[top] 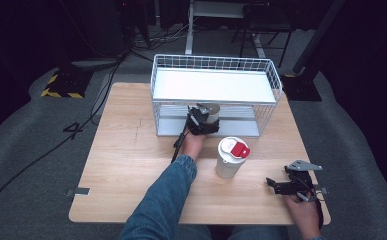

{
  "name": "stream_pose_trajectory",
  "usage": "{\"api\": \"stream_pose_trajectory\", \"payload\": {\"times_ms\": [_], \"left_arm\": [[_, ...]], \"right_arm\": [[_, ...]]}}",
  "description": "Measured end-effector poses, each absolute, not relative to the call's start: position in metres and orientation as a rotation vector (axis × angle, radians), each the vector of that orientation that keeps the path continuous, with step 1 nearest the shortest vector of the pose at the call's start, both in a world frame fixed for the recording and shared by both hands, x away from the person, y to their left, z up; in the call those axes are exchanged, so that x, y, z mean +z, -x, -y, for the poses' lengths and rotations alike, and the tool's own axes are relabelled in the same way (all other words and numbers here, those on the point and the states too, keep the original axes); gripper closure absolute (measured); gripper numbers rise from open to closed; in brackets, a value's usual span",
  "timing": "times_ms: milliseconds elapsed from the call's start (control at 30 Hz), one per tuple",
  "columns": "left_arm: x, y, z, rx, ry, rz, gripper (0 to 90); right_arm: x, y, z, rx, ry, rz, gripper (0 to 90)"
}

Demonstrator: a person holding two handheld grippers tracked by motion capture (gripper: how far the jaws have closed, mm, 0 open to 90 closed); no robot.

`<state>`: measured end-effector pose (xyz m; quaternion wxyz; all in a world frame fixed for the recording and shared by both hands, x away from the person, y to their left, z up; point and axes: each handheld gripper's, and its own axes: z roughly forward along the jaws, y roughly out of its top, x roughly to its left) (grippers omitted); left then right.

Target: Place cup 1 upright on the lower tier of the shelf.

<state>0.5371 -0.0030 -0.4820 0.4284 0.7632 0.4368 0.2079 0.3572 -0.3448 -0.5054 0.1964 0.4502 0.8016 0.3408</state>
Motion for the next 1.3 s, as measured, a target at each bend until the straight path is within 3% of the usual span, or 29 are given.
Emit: {"api": "stream_pose_trajectory", "payload": {"times_ms": [333, 467, 633, 1300], "left_arm": [[-0.483, -0.537, 0.006, 0.512, -1.905, -1.099, 22.2], [-0.485, -0.538, 0.005, 0.521, -1.918, -1.106, 16.2], [-0.482, -0.534, 0.004, 0.526, -1.908, -1.090, 14.8], [-0.458, -0.496, -0.040, 0.510, -1.845, -1.077, 10.7]], "right_arm": [[-0.505, -0.357, 0.345, 0.954, -1.261, -2.245, 6.9], [-0.505, -0.357, 0.345, 0.954, -1.261, -2.245, 6.9], [-0.505, -0.357, 0.345, 0.954, -1.261, -2.245, 6.9], [-0.505, -0.358, 0.344, 0.955, -1.259, -2.248, 6.9]]}}
